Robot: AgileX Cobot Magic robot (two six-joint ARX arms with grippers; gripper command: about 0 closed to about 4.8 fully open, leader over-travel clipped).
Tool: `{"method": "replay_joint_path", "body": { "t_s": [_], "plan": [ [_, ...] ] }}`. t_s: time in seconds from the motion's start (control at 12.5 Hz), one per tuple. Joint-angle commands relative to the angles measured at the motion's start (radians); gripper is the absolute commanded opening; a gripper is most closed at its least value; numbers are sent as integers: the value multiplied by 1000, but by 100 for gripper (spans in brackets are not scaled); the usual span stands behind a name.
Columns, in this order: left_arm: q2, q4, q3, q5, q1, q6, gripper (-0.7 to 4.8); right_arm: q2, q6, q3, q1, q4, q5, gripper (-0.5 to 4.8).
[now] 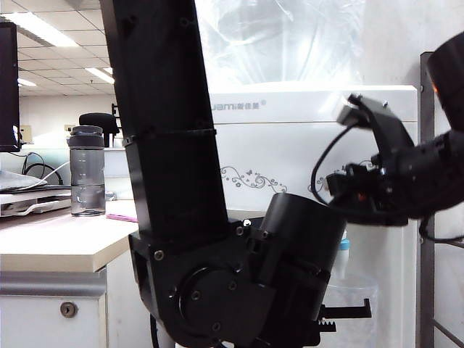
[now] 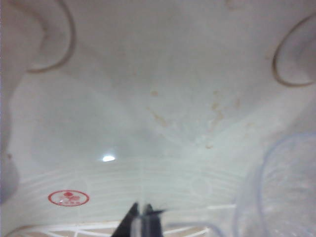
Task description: Pick up the plastic mug from the left desk, go to the cold water outlet of the water dispenser, press the vertical switch to get some water, then put the mug back on the desk.
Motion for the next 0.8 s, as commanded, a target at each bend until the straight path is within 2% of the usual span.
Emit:
{"method": "replay_joint_path", "body": {
  "t_s": [0.08, 0.8],
  "plan": [
    [-3, 19, 4, -3, -3, -5, 3, 18, -2, 11, 2, 10, -2, -1],
    [-3, 13, 4, -3, -3, -6, 3, 24, 2, 10, 2, -13, -3, -1]
  ]
}}
